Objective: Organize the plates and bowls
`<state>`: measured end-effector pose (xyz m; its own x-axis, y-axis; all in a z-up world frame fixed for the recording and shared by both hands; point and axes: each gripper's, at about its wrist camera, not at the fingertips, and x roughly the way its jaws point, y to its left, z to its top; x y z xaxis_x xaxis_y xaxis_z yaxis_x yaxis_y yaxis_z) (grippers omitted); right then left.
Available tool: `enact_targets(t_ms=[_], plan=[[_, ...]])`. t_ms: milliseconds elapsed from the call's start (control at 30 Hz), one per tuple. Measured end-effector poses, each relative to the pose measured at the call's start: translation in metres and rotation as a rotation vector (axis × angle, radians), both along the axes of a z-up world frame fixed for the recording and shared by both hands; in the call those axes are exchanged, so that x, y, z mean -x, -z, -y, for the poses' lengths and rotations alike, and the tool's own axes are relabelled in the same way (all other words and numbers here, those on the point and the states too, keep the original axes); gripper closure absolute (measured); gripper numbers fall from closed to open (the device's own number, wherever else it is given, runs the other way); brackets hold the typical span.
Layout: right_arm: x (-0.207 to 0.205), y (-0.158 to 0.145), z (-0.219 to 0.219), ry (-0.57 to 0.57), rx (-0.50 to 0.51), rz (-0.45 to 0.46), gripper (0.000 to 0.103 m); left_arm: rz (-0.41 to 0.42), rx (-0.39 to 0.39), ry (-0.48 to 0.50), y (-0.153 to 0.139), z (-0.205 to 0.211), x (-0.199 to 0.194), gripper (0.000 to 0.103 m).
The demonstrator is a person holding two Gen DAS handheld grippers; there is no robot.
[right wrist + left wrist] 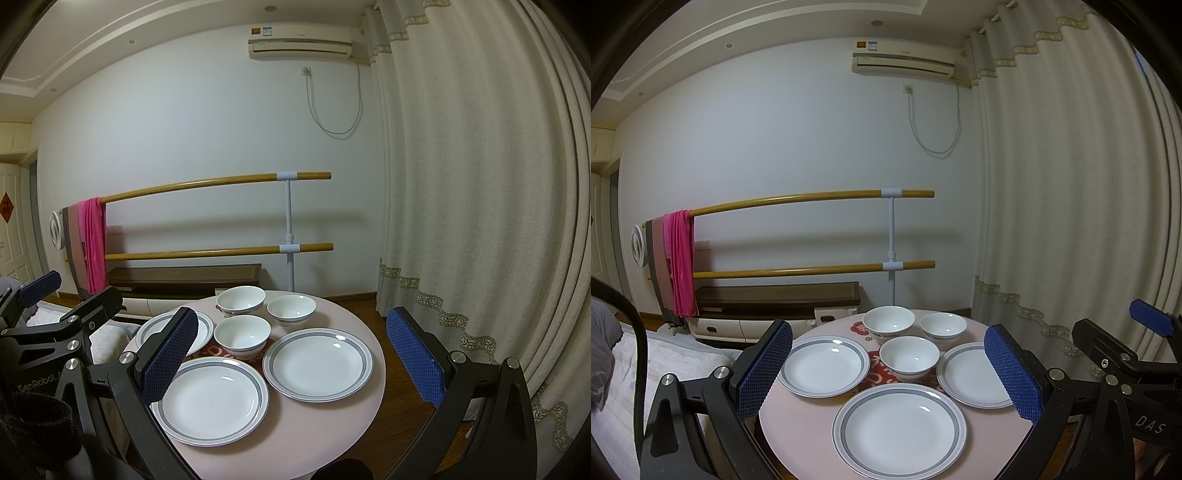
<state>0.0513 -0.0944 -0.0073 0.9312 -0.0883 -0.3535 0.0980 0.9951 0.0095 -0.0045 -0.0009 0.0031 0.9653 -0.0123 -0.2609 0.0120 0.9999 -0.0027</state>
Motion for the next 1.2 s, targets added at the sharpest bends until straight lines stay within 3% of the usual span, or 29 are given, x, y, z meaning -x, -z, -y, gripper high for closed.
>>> enact_targets(t_ms=[900,1200], plan=[[-0.002,0.002,0.002,-0.007,-0.009,-0.006,0.000,-0.016,0.013,0.007,0.002,-0.006,-0.013,0.001],[-0.014,0.012,0.004,-0.013,-0.016,-0.036,0.000,-0.042,-0.003,0.008,0.015,-0.009,-0.026,0.001]])
